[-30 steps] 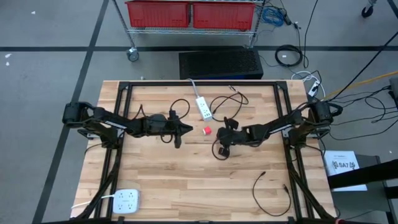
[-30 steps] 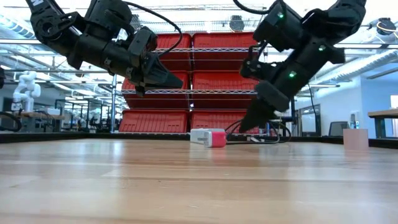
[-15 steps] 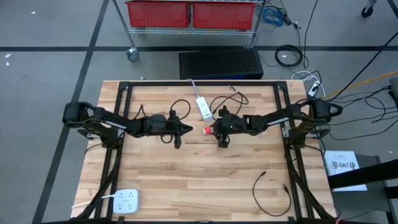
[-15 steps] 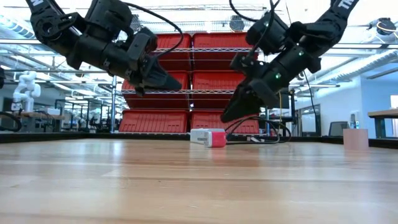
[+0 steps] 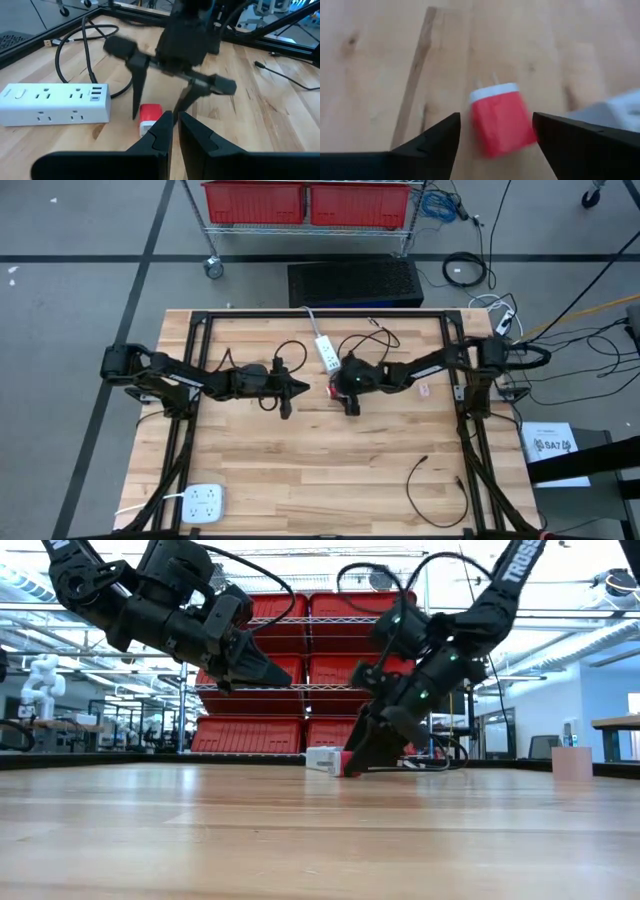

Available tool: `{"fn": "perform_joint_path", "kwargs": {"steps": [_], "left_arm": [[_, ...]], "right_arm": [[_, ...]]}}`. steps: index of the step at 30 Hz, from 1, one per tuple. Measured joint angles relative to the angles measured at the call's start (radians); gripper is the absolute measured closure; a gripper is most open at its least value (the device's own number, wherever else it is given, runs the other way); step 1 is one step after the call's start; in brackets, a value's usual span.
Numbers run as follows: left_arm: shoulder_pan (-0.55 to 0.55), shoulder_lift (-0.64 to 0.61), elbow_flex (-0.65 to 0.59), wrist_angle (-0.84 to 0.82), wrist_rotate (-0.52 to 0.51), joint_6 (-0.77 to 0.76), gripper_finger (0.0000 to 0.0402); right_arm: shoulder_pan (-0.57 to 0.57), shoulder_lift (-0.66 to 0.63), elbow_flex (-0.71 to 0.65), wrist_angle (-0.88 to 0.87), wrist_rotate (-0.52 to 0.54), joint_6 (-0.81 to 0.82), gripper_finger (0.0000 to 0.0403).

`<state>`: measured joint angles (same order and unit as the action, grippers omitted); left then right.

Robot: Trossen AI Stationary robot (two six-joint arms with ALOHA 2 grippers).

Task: Insert USB
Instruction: Insert the pink charger adapter into the top white outlet extension

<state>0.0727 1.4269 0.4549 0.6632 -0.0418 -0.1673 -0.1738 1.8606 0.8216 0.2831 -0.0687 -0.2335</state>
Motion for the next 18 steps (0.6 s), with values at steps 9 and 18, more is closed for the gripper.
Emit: {"fn": "perform_joint_path", "kwargs": {"steps": [9,18], "left_arm": [[0.000,0.000,0.000,-0.026,0.000,0.000,0.0366],[0.000,0.000,0.000,-0.026,0.002,0.000,0.0366]], "right_arm": [[-0.004,-0.010,0.042,-0.158,-0.033,0.065,0.0262],[-0.004,-0.215,0.120,-0.479,0.128,-0.002,0.0283]]}}
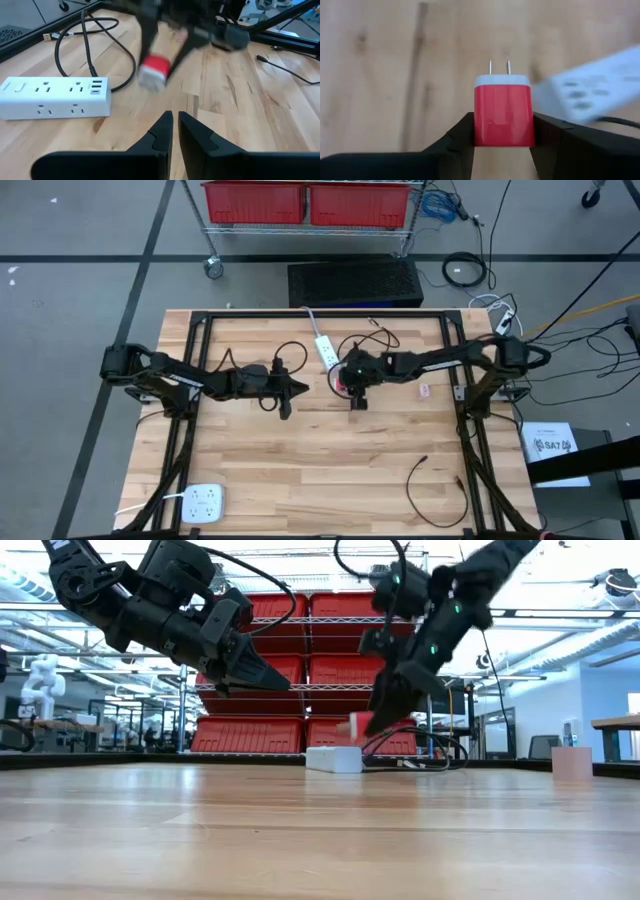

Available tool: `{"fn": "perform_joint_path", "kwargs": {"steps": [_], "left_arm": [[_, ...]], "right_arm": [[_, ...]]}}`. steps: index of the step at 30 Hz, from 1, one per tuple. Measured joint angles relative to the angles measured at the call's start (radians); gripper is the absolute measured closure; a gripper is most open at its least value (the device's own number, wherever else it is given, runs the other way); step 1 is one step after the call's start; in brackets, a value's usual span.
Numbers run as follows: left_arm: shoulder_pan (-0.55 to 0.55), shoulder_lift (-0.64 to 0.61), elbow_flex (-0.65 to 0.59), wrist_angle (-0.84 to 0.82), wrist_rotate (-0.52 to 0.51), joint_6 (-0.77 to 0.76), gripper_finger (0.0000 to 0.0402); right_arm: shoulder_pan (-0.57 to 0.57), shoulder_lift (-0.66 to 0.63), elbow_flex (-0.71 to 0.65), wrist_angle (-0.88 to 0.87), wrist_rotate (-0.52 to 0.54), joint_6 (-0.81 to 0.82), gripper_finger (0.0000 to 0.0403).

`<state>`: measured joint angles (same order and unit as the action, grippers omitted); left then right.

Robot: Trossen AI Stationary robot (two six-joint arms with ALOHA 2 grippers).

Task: Insert USB
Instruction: Insert the pink charger adapter into the top white outlet extension

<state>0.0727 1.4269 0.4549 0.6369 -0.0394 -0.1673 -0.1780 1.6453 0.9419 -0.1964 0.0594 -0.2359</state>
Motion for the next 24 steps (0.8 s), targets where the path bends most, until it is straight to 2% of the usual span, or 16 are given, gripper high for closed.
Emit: {"fn": "perform_joint_path", "kwargs": {"steps": [4,11,16,20,24], "left_arm": [[0.000,0.000,0.000,-0.001,0.003,0.009,0.0366],[0.000,0.000,0.000,-0.018,0.002,0.021,0.0366],[0.000,0.000,0.000,-0.110,-0.039,0.023,0.0366],[0.000,0.000,0.000,-0.162,-0.067,0.019,0.0366],[0.000,0.000,0.000,-0.169,-0.070,0.018,0.0366]], "right_arm": [[-0.014,0.004,0.174,-0.223,0.124,-0.119,0.0283],[-0.095,0.156,0.489,-0.520,0.159,-0.314,0.0283],[-0.125,0.314,0.669,-0.736,0.159,-0.372,0.0283],[-0.123,0.423,0.781,-0.836,0.208,-0.387,0.0283],[-0.121,0.503,0.851,-0.857,0.226,-0.406,0.0283]]}}
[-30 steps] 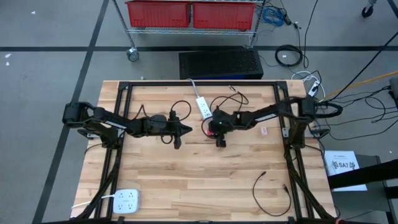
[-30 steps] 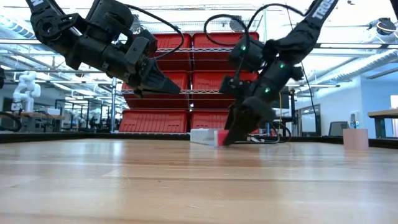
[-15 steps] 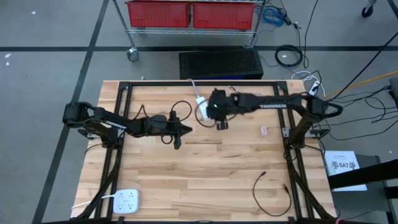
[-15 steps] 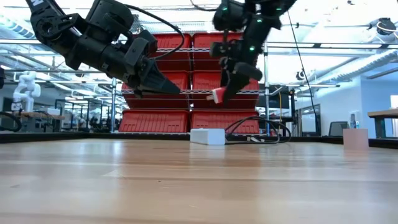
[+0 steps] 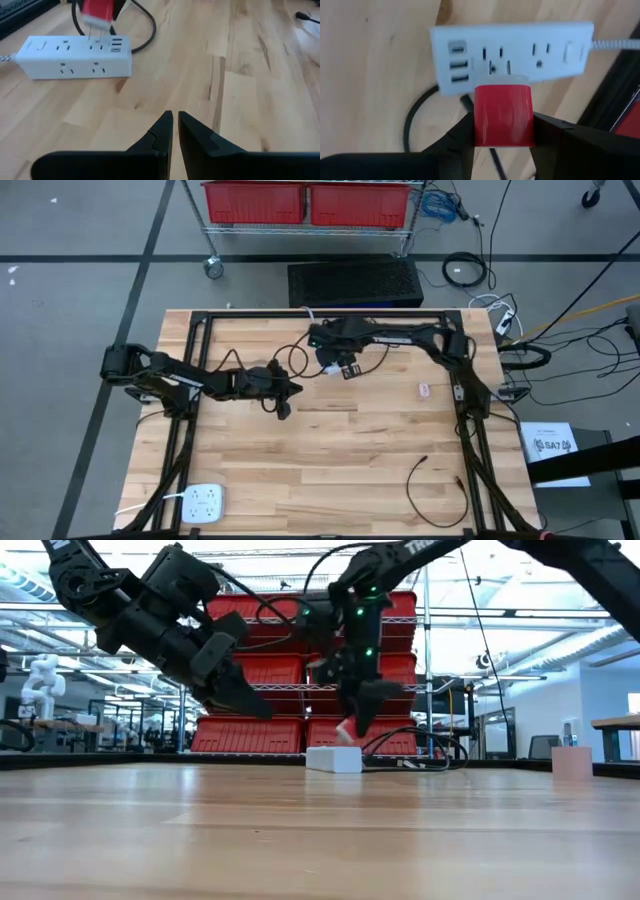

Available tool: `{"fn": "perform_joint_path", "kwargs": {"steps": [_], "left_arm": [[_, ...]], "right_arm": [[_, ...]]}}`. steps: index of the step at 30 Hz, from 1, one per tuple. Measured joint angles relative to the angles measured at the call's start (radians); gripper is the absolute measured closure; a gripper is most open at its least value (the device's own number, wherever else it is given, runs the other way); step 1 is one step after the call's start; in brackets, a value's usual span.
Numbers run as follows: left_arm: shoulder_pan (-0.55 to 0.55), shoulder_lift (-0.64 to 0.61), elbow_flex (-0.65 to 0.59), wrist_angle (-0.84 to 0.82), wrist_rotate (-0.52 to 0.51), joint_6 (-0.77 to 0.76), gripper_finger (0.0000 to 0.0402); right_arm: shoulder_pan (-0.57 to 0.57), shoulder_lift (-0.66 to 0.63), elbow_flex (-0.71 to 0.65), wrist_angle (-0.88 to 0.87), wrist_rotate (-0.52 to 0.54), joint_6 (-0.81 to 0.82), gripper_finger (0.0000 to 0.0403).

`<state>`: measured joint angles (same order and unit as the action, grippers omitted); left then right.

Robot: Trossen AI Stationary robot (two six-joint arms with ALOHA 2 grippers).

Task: Insert USB
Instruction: Insert the pink charger adapter into the top white outlet extension

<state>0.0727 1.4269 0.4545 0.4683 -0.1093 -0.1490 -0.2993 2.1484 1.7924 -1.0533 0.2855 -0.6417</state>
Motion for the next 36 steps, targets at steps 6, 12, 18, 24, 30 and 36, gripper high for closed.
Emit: {"fn": "perform_joint_path", "kwargs": {"steps": [6,12,18,24,30,36], "left_arm": [[0.000,0.000,0.000,-0.010,0.000,-0.002,0.0366],[0.000,0.000,0.000,-0.010,0.000,-0.002,0.0366],[0.000,0.000,0.000,-0.009,-0.001,-0.025,0.0366],[0.000,0.000,0.000,-0.006,0.000,-0.028,0.0366],[-0.002,0.000,0.000,-0.008,0.047,-0.029,0.0366],[-0.013,0.000,0.000,-0.018,0.051,-0.029,0.0362]], "right_arm": [[0.000,0.058,0.068,-0.058,0.015,-0.015,0.0283],[0.008,0.058,0.089,-0.106,-0.004,-0.026,0.0283],[0.031,0.052,0.091,-0.126,-0.066,0.023,0.0283],[0.051,0.002,0.092,-0.218,-0.215,0.164,0.0283],[0.108,-0.028,-0.034,-0.017,-0.441,0.280,0.0283],[0.188,-0.032,-0.301,0.410,-0.479,0.382,0.0283]]}}
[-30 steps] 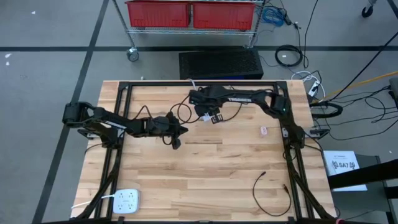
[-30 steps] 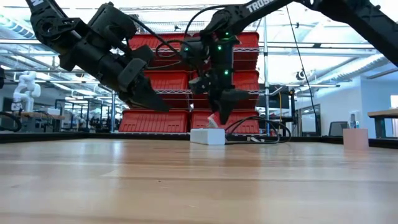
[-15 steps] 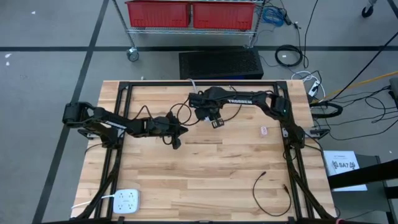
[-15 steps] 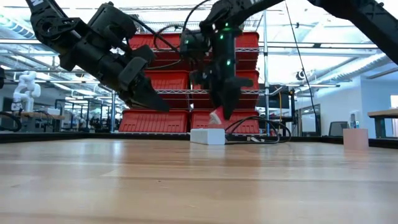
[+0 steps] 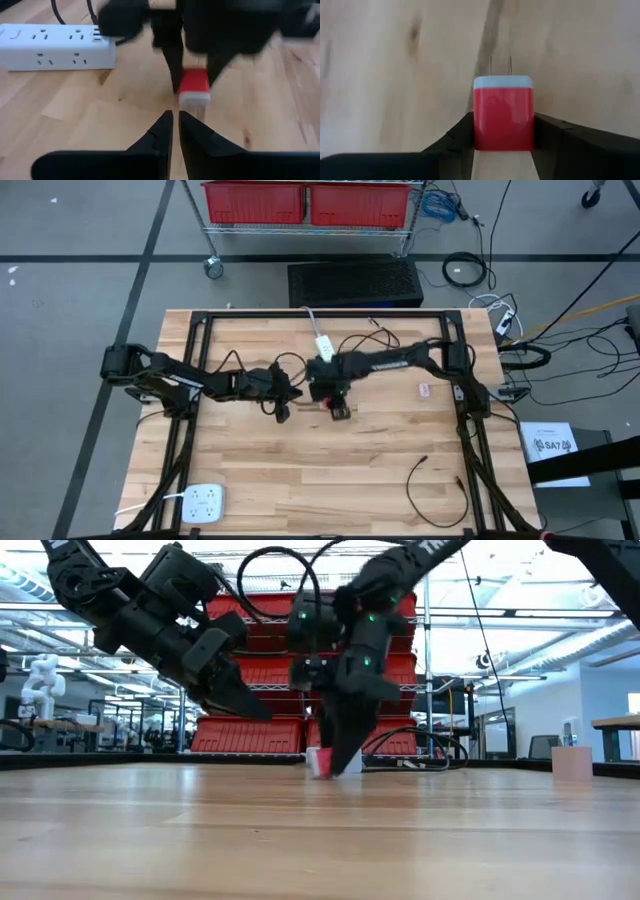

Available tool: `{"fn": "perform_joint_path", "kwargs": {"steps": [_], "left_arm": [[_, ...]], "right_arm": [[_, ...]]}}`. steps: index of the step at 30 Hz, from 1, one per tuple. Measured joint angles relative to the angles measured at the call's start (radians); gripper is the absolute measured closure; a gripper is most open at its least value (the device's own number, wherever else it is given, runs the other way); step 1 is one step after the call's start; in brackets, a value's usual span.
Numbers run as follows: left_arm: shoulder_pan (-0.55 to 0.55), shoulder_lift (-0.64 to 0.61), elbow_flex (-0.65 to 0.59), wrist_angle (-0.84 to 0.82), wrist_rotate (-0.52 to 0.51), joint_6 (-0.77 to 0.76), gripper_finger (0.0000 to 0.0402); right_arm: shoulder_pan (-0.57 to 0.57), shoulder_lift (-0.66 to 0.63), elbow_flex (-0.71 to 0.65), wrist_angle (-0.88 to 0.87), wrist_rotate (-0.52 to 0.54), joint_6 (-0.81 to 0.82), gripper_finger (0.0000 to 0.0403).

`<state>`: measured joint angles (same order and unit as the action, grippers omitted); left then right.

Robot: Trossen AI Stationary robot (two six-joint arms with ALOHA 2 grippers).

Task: Insert USB
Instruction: Insert the pink charger adapter into the top white outlet extension

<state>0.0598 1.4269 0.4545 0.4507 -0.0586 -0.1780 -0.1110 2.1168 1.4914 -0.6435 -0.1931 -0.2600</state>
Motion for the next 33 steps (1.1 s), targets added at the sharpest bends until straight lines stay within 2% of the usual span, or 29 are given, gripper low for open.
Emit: {"fn": "perform_joint_path", "kwargs": {"steps": [5,9,11,16,19,25,33], "left_arm": [[-0.008,0.000,0.002,-0.005,0.022,-0.001,0.0337],[-0.009,0.000,0.059,-0.132,0.040,-0.025,0.0304],[-0.009,0.000,0.101,-0.195,0.043,-0.016,0.0287],[-0.019,0.000,0.223,-0.366,0.046,0.052,0.0250],[-0.026,0.000,0.279,-0.470,0.046,0.079,0.0238],[-0.036,0.000,0.315,-0.551,0.046,0.104,0.0233],[-0.050,0.014,0.315,-0.537,0.047,0.167,0.0233]], "right_arm": [[0.032,-0.007,-0.101,0.201,0.043,0.116,0.0283],[0.042,-0.003,-0.103,0.261,0.086,0.177,0.0282],[0.042,-0.002,-0.103,0.283,0.093,0.193,0.0250],[0.044,-0.011,-0.104,0.289,0.086,0.208,0.0124],[0.044,-0.031,-0.108,0.281,0.083,0.196,0.0093],[0.040,-0.113,-0.107,0.231,0.094,0.179,0.0107],[0.034,-0.231,-0.123,-0.018,0.096,0.164,0.0142]]}}
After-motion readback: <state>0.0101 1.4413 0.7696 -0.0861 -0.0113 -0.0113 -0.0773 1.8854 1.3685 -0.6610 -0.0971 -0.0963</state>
